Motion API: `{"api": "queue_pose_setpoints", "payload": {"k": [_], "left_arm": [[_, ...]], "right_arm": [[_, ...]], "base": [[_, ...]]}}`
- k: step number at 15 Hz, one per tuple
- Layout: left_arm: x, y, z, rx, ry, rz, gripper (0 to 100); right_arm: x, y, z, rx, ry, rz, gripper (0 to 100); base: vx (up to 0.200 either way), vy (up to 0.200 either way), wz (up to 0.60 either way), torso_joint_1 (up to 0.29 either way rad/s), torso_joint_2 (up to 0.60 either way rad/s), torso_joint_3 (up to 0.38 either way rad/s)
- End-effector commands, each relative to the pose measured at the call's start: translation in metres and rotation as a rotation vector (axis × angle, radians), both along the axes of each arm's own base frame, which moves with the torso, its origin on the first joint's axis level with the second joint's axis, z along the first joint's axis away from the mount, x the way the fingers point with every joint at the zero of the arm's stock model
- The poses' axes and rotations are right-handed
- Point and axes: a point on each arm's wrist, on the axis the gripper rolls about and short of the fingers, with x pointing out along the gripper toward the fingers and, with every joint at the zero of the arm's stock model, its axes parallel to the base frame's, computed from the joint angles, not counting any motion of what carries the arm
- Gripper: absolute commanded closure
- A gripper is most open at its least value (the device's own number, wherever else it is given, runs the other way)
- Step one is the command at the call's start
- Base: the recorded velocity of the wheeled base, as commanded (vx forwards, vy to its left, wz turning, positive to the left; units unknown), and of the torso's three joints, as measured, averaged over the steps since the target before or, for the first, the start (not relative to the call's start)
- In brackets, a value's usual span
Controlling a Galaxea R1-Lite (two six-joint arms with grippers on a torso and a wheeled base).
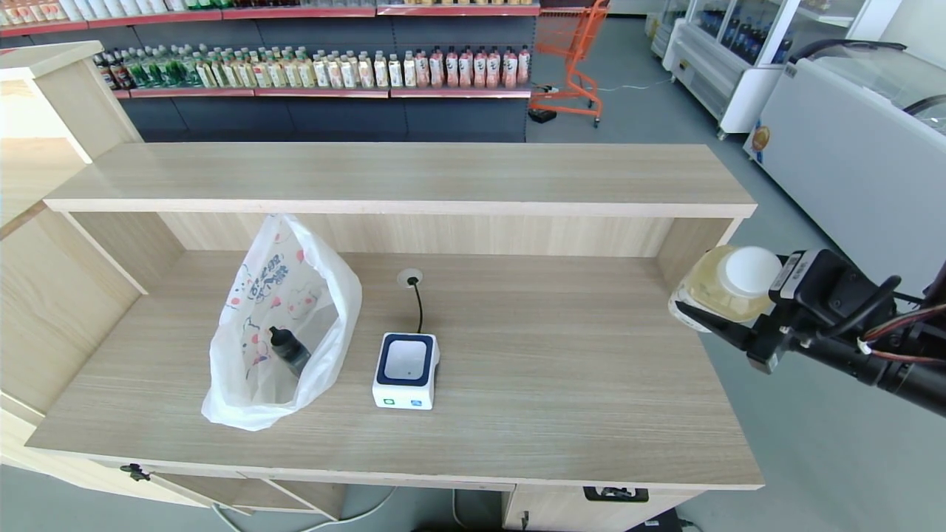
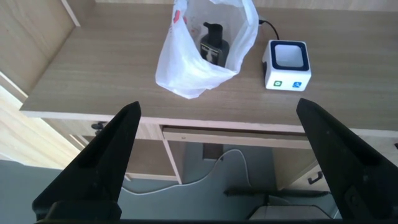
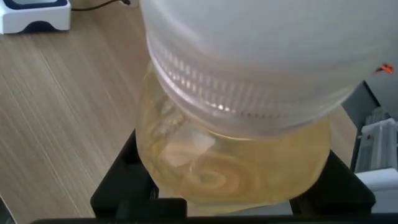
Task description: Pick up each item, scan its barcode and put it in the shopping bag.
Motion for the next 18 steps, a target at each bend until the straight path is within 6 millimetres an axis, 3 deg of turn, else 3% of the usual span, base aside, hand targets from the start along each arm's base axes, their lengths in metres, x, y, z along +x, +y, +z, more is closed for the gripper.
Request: {"api": "queue_pose_setpoints", "payload": {"k": [1, 18], "left_arm": [[0.0000, 0.0000, 0.0000, 0.001, 0.000, -0.001, 0], [0.0000, 0.0000, 0.0000, 0.007, 0.000, -0.001, 0]], "right_arm": [[-0.0021, -0.0004, 0.0030, 0.003, -0.013, 0.002, 100], [-0.0024, 0.0018, 0.0018, 0.085, 0.056, 0.078, 100]], "base": [[0.000, 0.000, 0.00, 0.000, 0.00, 0.000], [0.000, 0.200, 0.00, 0.002, 0.00, 0.003]]}}
